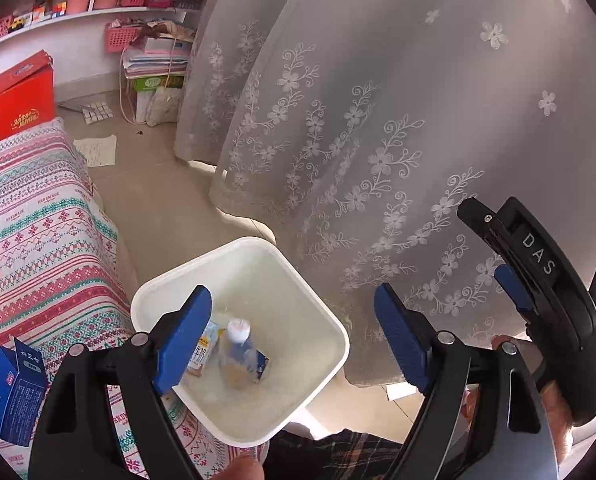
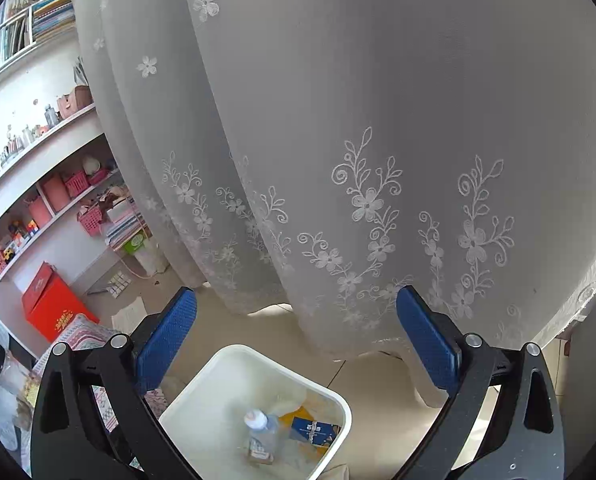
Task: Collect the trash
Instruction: 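Lower the water bottle into the white bin and open the left tool, then grasp the white paper cup with green print with the left tool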
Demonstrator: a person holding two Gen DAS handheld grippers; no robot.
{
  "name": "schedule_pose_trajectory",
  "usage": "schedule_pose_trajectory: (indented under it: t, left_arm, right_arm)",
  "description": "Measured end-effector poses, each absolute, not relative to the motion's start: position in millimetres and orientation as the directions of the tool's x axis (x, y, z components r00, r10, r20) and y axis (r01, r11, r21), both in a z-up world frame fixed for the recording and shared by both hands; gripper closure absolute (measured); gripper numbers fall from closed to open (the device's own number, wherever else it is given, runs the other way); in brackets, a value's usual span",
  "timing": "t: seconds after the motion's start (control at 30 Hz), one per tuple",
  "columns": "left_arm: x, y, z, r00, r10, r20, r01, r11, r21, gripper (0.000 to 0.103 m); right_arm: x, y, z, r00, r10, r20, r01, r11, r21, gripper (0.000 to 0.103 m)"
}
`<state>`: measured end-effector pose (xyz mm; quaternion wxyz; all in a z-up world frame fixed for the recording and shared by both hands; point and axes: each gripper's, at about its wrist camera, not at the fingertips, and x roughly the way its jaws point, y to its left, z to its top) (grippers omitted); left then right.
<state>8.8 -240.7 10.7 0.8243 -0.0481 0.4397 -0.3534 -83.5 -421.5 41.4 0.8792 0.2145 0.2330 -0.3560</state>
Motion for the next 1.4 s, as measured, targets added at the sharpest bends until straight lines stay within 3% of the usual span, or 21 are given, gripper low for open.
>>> schedule_pose_trajectory:
  t: [0.43, 0.8, 1.4]
  left_arm:
    - [-12, -205, 3, 0.526, -0.427, -0.736, 0.491, 0.859, -0.147, 0.015]
    - [-4, -132, -5, 0.57, -0.317, -0.758, 0.336, 0.932, -0.137, 0.015]
    - [8, 15, 3, 0.643, -0.053, -0.764, 0.067, 0.998, -0.013, 0.015]
  right_arm:
    - [-55, -371, 33, 0.626, -0.516, -0.584, 0.666, 0.744, 0.057, 0.007]
    - [-29, -309, 22, 0.633, -0.464, -0.619, 0.542, 0.837, -0.074, 0.007]
    - [17, -181, 17, 0.713, -0.295, -0.636, 0.283, 0.951, -0.125, 0.007]
